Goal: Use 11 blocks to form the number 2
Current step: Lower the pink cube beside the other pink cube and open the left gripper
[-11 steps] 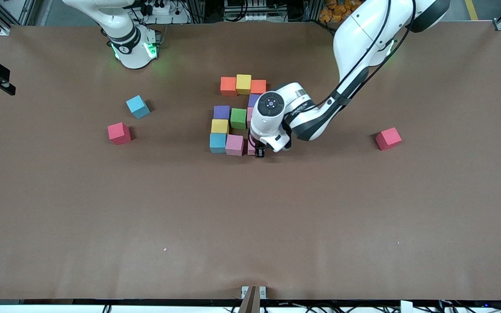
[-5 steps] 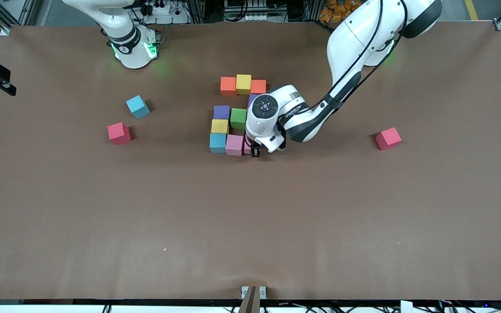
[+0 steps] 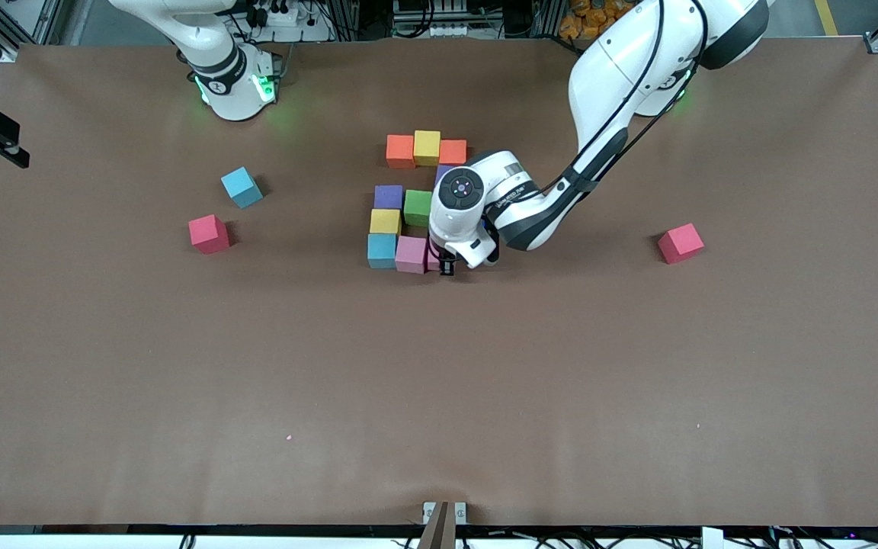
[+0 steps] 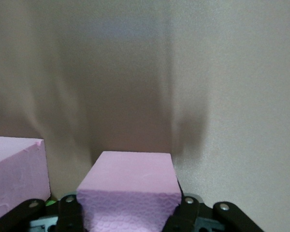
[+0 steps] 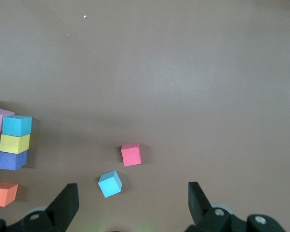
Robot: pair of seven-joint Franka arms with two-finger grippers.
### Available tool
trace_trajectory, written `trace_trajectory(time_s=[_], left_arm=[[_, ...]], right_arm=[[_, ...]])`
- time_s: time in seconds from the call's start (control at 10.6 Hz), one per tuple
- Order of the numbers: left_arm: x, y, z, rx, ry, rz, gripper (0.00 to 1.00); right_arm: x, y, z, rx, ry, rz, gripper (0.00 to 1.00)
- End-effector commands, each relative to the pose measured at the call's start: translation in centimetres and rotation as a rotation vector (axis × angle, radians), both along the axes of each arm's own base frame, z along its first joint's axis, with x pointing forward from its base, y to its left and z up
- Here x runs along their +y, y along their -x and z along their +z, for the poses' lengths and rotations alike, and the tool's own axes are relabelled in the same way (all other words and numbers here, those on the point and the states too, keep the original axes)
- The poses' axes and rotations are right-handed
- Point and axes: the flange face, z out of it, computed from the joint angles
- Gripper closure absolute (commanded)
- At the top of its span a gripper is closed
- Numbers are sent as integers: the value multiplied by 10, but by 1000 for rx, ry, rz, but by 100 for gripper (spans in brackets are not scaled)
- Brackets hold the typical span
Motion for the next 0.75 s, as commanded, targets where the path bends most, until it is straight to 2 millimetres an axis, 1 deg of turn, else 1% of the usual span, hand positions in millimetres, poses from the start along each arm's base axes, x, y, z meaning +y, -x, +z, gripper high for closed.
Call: trace_trajectory(time_s=[0.0,0.09,0.19,0.38,0.47,0.57,0.66], left_arm=[[-5,-1,-2,6,-6,4,94],[-5,-2,-2,6,-6,7,60],[-6,-4,0,1,-4,9,1],[-9,-1,2,-3,-3,4,0],[-8,-5,10,-13,-1,5,0],[-4,-12,22,-27,-2,13,0],[-1,-17,29,-20,-29,14,0]], right_arm=[[-2,2,4,0,2,-8,0],[-6,2,5,-2,2,-12,0],[-7,2,5,-2,0,-13,0],[-9,3,5,-2,3,-17,0],[-10,3,5,-2,8,-20,0],[-12,3,6,-3,11,-23,0],[-12,3,6,-3,9,-23,0]])
